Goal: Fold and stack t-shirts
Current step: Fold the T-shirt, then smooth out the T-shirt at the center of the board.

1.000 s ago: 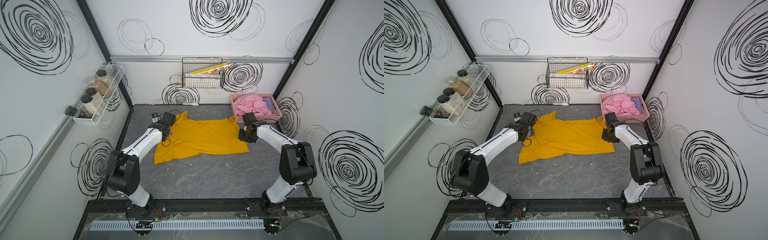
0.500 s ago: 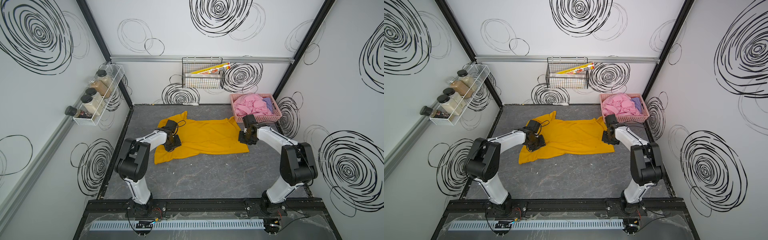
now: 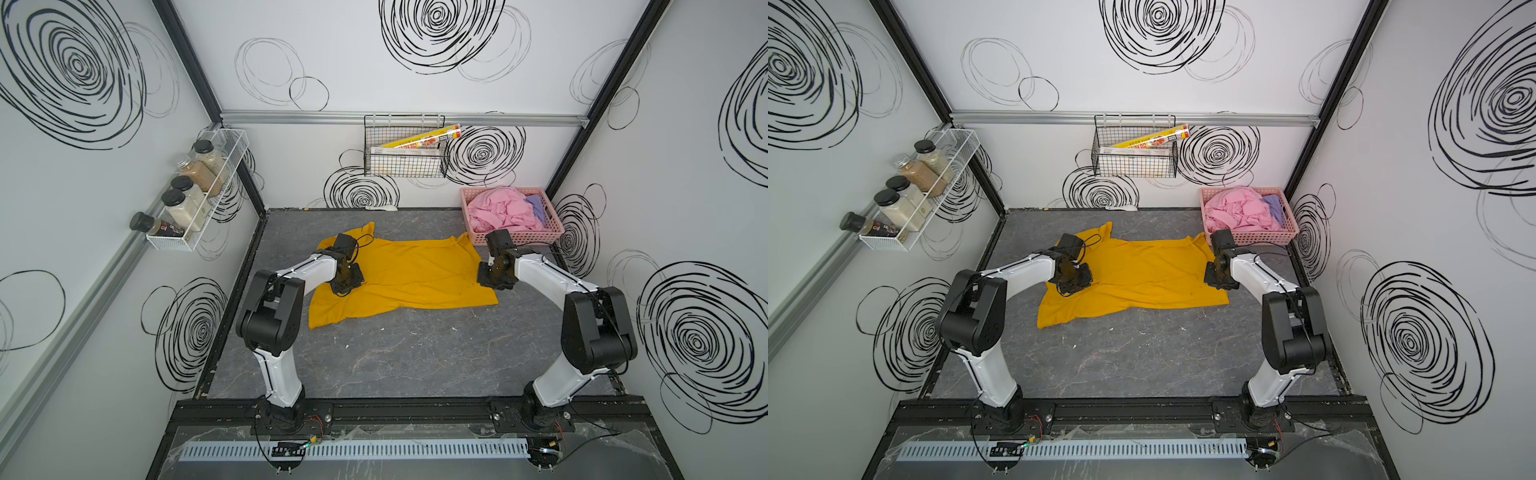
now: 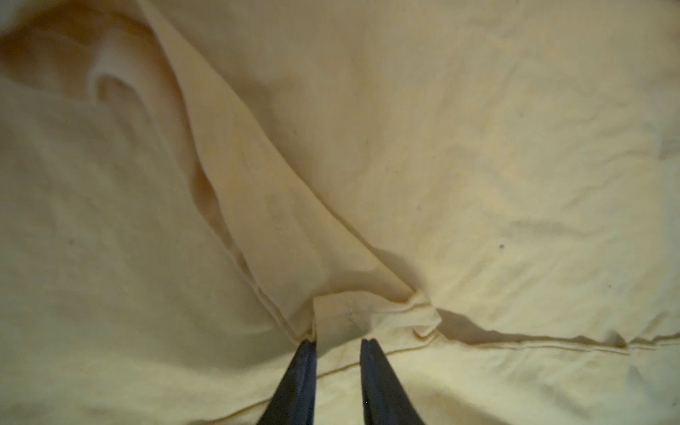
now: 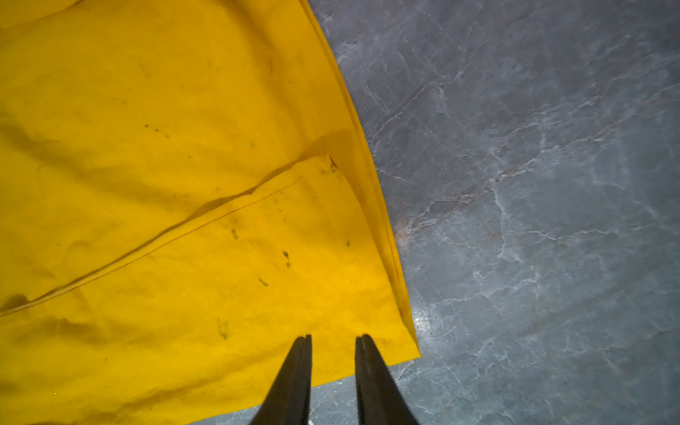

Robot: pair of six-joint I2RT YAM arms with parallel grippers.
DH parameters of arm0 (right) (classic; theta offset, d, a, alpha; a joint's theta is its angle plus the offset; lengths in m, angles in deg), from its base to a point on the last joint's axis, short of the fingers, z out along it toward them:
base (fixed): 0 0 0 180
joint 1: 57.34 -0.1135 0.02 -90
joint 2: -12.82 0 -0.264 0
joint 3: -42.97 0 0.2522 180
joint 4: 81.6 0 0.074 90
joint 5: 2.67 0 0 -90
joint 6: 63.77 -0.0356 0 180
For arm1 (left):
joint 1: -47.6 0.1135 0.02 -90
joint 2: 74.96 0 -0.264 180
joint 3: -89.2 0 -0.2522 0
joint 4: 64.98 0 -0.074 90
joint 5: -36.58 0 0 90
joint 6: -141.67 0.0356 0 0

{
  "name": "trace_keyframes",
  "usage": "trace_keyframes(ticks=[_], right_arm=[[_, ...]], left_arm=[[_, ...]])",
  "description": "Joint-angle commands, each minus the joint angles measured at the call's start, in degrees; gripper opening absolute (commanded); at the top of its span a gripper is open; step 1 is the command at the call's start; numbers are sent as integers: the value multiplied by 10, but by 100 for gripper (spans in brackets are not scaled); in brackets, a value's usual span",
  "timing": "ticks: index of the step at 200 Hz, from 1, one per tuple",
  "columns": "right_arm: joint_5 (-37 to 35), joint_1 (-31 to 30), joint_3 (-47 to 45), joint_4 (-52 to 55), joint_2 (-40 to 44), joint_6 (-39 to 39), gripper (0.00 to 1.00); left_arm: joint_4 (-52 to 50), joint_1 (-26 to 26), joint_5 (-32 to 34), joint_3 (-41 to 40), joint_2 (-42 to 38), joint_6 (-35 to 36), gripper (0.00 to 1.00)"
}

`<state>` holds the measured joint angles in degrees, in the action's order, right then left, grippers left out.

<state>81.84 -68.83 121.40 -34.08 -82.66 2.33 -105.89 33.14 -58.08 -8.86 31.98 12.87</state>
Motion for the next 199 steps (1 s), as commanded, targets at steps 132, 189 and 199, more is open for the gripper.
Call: trace_keyframes(ticks=[132, 189, 199], right_arm=[[3, 1, -7, -9, 7, 7, 23], [5, 1, -7, -4, 11, 7, 24], [7, 1, -9, -6, 11, 6, 24]], left_arm=[[-69, 5, 53, 243, 123, 40, 0], [-108, -61, 309, 311, 118, 69, 53], [-100, -81, 388, 281, 85, 55, 54]])
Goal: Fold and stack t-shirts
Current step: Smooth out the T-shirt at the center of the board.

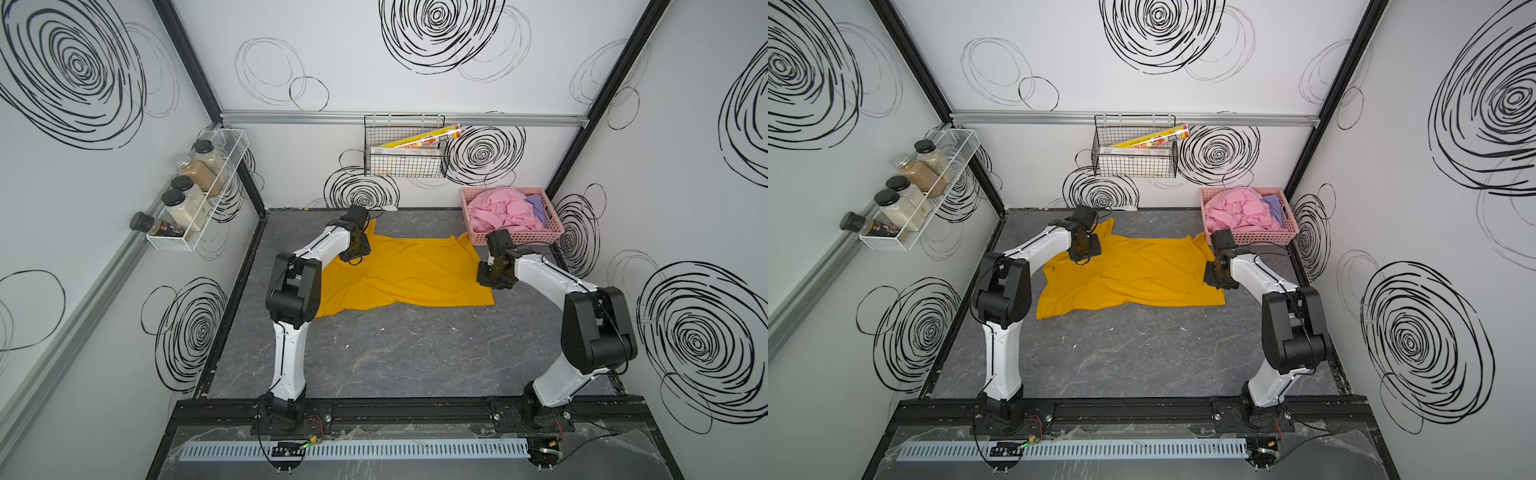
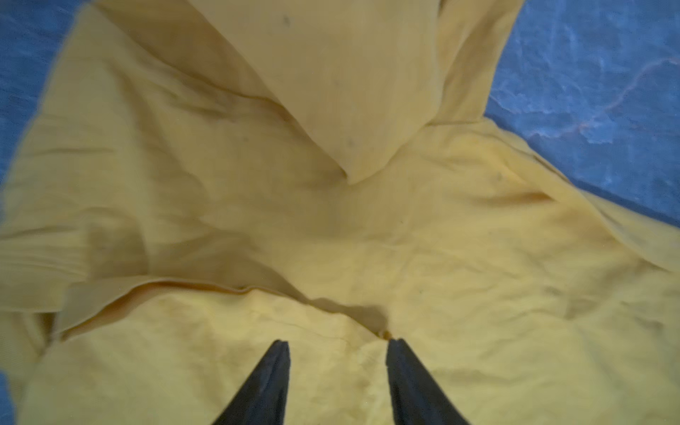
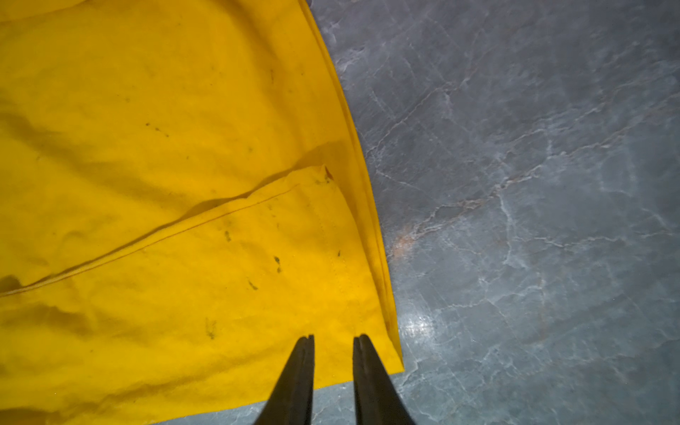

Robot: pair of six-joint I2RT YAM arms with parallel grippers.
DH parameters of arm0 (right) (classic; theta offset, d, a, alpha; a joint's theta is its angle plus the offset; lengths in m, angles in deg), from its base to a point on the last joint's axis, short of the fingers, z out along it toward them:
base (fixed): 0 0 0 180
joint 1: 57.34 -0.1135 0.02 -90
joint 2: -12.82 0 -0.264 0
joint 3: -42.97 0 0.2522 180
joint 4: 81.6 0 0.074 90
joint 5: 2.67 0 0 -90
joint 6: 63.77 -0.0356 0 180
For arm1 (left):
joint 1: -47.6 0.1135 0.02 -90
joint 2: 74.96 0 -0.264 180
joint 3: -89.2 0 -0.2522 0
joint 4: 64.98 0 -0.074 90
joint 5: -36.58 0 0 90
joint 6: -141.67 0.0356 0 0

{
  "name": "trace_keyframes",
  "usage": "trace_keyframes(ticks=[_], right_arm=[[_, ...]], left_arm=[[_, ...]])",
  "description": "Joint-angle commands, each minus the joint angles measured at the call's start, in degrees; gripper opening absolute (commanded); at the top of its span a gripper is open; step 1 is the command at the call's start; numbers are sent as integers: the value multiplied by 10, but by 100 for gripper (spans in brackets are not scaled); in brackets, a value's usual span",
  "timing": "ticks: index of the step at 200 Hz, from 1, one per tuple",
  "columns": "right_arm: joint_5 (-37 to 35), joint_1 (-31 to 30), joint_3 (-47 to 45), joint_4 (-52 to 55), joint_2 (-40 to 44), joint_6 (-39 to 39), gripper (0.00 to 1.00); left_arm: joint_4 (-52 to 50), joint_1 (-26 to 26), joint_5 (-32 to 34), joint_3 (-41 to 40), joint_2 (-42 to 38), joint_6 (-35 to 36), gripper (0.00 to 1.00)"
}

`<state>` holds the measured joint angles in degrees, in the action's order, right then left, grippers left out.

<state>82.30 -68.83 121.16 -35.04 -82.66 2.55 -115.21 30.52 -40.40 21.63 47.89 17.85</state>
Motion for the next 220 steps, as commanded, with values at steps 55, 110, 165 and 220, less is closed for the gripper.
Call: trace_keyframes(ticks=[55, 110, 165, 220], right_arm=[[23, 1, -3, 3, 14, 1, 5], [49, 1, -17, -11, 3, -3, 0], [61, 1, 6, -6, -58, -23, 0], [44, 18, 26, 7, -109, -59, 0]], left_arm=[[57, 3, -32, -269, -226, -48, 52], [72, 100, -95, -413, -294, -55, 50], [54, 146, -81, -379, -199, -71, 48], [-43, 187, -32, -293, -128, -84, 47]])
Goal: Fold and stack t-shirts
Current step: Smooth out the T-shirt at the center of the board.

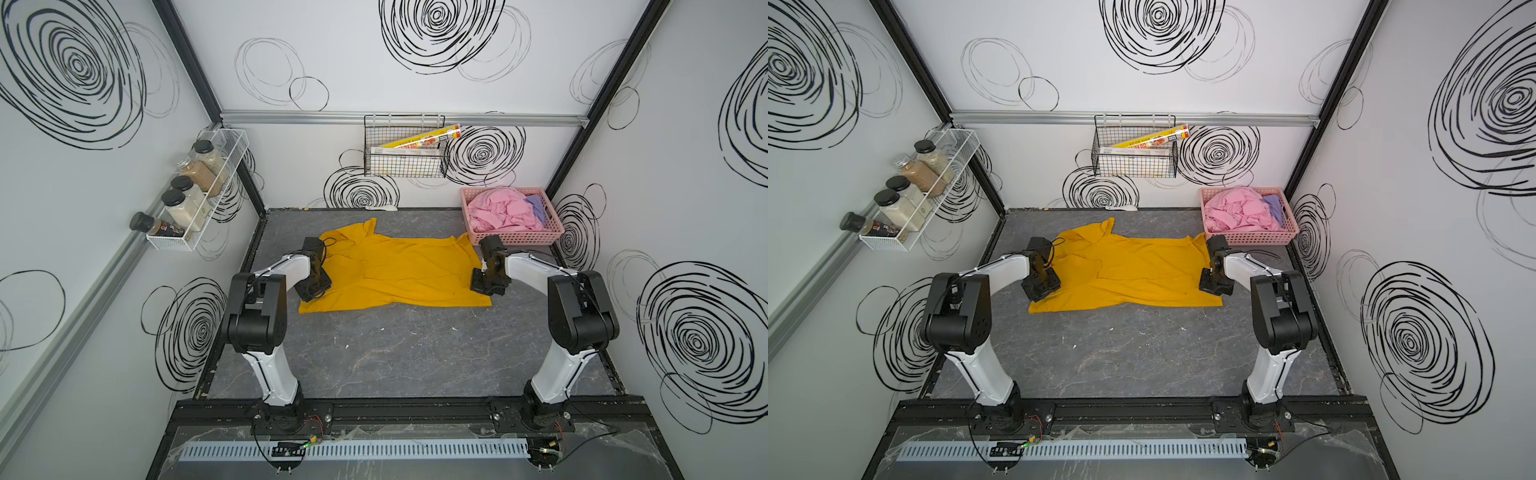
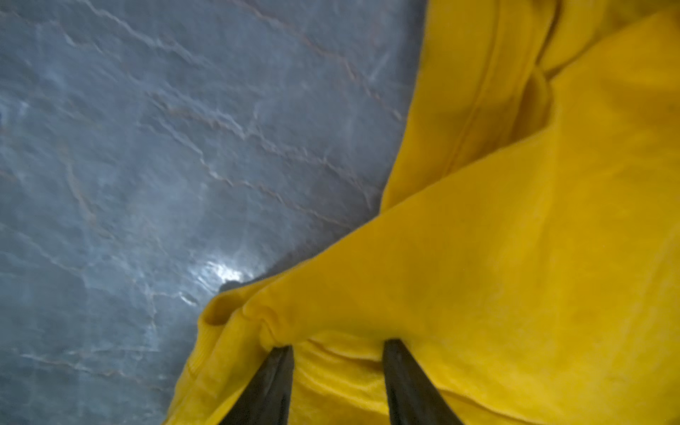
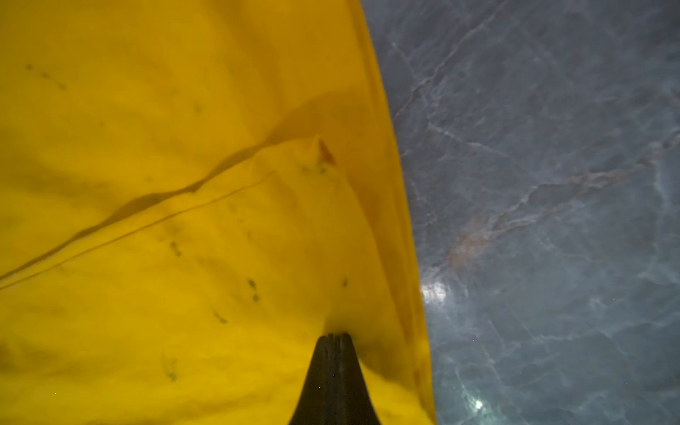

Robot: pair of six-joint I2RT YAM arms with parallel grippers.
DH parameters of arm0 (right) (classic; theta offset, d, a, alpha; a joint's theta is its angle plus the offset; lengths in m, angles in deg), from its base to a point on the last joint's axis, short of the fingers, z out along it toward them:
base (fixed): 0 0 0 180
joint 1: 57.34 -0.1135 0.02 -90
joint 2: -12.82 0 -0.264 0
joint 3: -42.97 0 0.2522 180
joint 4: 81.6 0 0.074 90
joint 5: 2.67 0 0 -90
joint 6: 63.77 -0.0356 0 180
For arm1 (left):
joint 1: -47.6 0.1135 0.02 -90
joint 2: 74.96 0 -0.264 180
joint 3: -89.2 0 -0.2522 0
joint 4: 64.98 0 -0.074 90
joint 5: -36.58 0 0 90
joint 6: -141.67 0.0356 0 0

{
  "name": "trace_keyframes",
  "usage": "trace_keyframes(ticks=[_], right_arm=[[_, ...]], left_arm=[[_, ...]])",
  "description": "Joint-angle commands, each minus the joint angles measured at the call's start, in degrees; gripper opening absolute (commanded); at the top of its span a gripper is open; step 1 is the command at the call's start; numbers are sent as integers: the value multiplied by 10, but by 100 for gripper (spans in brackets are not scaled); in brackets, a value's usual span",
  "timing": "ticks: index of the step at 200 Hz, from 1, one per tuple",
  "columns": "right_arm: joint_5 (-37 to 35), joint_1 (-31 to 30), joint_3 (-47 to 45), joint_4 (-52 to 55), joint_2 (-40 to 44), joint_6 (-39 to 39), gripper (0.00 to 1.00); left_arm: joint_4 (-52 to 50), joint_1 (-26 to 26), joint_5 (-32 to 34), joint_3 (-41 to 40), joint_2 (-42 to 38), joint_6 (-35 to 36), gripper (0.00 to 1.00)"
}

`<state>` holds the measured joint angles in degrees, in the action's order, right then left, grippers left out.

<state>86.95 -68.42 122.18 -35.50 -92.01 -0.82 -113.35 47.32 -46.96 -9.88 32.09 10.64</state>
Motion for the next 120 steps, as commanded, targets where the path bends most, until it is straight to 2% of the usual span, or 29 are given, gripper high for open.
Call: trace_keyframes(ticks=[1, 61, 120], right_arm=[[-3, 15, 16, 11, -16, -26, 0], [9, 46, 1, -9, -53, -30, 0], [-23, 60, -31, 3, -1, -20, 0]], left_arm=[[-62, 20, 33, 23, 30, -12, 47], [-69, 44, 19, 40, 30, 11, 47], [-67, 77, 12, 36, 27, 22, 46]])
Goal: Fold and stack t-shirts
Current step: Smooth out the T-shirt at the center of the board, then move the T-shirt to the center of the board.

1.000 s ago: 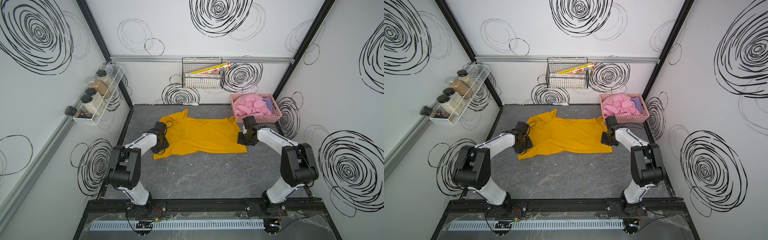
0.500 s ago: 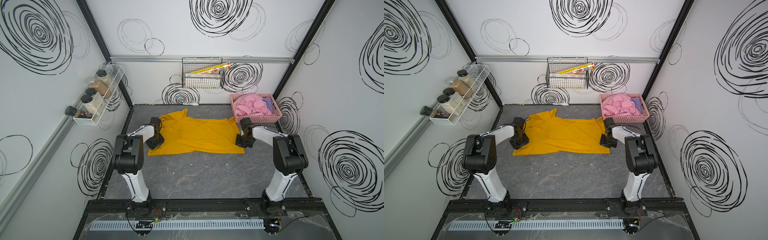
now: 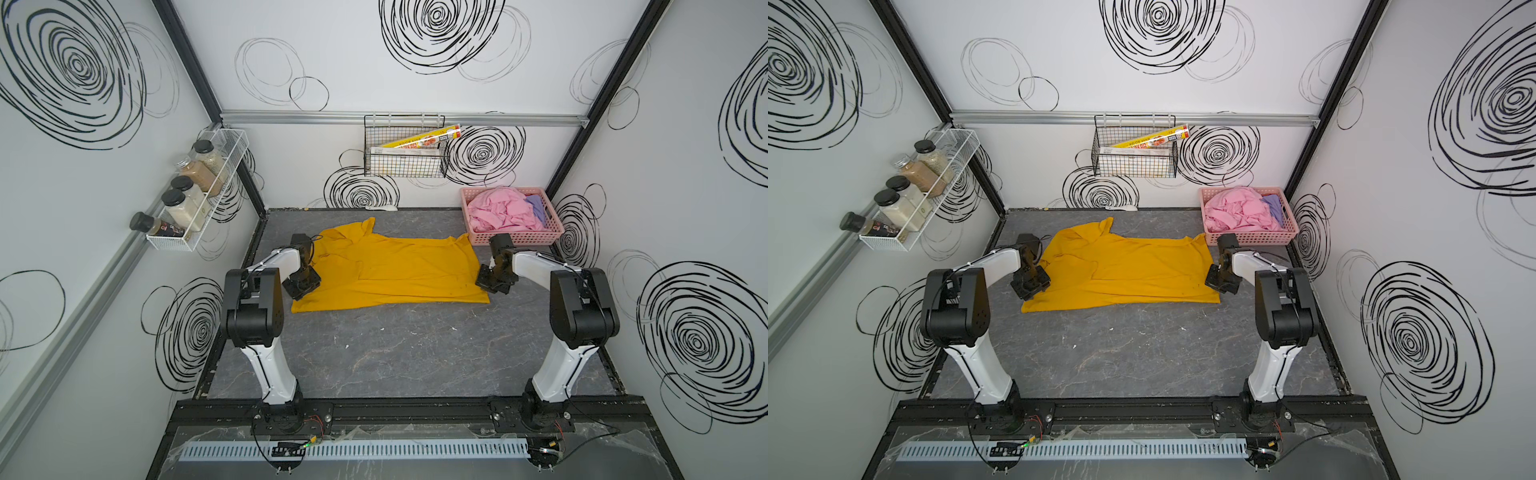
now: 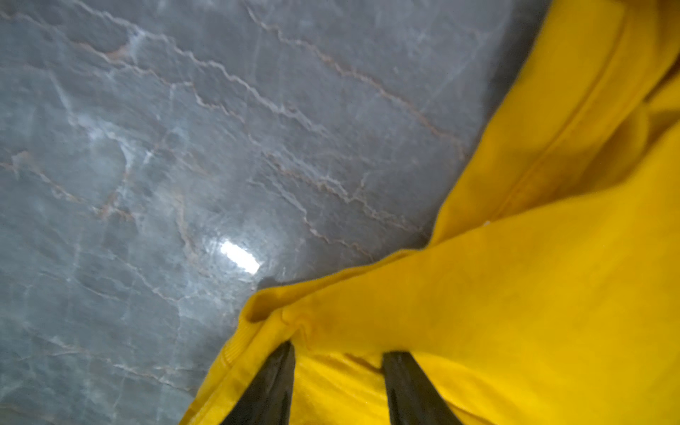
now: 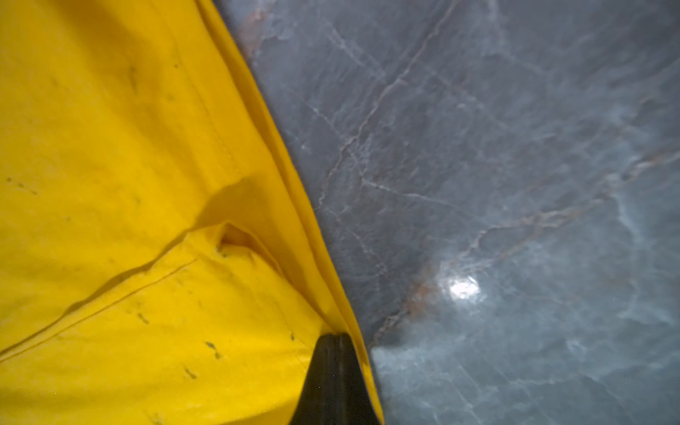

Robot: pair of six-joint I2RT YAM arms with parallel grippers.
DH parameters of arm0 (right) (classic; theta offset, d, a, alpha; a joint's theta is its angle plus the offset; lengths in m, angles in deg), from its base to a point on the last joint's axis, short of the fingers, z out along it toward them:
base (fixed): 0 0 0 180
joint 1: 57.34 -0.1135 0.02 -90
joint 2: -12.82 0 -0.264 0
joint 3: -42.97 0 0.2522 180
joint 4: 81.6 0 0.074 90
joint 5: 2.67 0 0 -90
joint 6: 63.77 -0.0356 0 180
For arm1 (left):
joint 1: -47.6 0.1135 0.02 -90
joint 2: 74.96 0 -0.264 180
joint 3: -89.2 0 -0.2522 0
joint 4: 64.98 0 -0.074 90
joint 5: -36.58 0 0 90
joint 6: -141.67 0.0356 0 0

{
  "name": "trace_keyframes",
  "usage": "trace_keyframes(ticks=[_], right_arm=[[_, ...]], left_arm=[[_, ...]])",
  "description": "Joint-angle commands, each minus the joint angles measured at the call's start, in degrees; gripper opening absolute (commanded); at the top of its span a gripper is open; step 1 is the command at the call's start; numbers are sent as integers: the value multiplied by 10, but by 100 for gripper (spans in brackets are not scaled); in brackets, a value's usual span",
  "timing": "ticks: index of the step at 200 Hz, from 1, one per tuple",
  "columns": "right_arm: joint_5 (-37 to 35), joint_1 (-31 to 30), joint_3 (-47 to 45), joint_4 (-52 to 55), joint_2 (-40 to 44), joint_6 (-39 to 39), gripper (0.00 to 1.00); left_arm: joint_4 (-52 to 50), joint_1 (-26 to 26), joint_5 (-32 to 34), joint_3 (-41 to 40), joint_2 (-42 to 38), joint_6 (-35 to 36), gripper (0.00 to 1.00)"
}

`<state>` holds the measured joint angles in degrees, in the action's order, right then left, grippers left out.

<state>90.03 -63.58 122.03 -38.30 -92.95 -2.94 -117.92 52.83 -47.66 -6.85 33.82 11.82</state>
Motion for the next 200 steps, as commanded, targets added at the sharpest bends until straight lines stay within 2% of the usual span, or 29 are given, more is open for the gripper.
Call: trace_keyframes(ticks=[1, 20, 40, 67, 95, 132, 171, 200], right_arm=[[-56, 11, -29, 32, 9, 2, 0], [-73, 12, -6, 55, 36, 9, 0], [-82, 11, 47, 85, 68, 17, 0], [-58, 7, 100, 101, 99, 31, 0], [-44, -21, 121, 97, 93, 37, 0], [-25, -54, 104, 72, 67, 36, 0], [-15, -80, 69, 50, 41, 35, 0], [-9, -82, 33, 29, 31, 30, 0]], left_arm=[[-22, 22, 19, 6, 10, 11, 46], [-24, 22, 18, 13, -7, 14, 45], [-10, 7, 6, 11, -62, 18, 45], [15, -39, -16, -4, -147, 27, 53], [68, -67, -103, -47, -203, 34, 57], [76, -74, -113, -33, -159, 49, 55], [40, -93, -65, 19, -66, 59, 53], [34, -101, -42, 10, -29, 60, 52]])
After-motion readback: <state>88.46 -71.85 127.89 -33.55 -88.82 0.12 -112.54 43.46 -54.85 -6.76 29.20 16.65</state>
